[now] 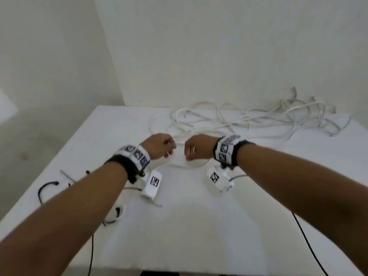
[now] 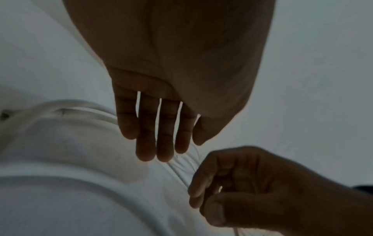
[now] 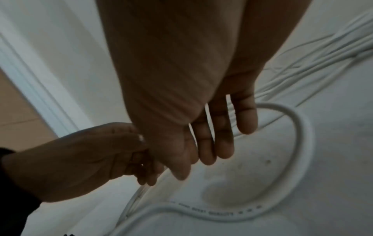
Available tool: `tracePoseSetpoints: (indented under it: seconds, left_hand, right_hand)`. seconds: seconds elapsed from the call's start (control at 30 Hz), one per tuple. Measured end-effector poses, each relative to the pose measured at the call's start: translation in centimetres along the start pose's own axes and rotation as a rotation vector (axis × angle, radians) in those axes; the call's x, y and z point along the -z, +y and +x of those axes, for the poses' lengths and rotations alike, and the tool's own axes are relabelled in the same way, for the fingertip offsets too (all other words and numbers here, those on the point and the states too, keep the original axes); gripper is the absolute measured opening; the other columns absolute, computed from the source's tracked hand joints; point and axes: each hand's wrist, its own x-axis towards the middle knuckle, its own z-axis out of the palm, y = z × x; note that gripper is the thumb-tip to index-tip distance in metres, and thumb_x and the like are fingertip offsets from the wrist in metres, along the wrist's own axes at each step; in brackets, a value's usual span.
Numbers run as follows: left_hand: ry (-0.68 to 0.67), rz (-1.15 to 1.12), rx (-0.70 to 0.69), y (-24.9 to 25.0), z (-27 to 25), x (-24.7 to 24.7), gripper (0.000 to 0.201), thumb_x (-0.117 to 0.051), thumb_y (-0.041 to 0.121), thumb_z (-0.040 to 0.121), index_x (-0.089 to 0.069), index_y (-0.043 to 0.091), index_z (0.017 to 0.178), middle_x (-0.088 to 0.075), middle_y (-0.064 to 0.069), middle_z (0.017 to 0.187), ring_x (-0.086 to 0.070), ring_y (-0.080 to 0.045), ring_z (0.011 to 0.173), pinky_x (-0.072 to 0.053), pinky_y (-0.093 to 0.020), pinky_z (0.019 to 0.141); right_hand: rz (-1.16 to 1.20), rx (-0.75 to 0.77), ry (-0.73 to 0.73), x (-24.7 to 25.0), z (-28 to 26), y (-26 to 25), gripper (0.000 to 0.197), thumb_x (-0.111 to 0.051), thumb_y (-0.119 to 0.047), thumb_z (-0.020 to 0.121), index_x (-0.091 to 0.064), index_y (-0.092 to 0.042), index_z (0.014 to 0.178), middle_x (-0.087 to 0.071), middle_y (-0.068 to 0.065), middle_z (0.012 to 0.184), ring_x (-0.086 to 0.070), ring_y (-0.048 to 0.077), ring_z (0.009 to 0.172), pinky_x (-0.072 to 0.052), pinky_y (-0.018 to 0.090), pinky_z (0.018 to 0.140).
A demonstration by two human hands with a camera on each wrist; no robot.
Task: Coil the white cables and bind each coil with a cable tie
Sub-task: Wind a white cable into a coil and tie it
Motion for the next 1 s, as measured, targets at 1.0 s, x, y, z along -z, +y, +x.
tracePoseSetpoints:
  seconds: [1.0]
  left_hand:
    - [-0.290, -1.432, -0.153, 10.1, -11.4, -4.7, 0.024, -0.042, 0.026, 0.101, -0.054, 0.014, 0.085, -0.035, 0.006, 0.051, -0.036, -0.006, 0.040, -0.035, -0.016, 0.037]
  right_hand:
    - [0.310, -0.013, 0.933, 1.9, -13.2, 1.5, 0.013, -0.061, -0.029, 0.093, -0.067, -0.025, 0.082, -0.065, -0.002, 0.067, -0.056, 0.011, 0.062, -0.045, 0.026, 0.064]
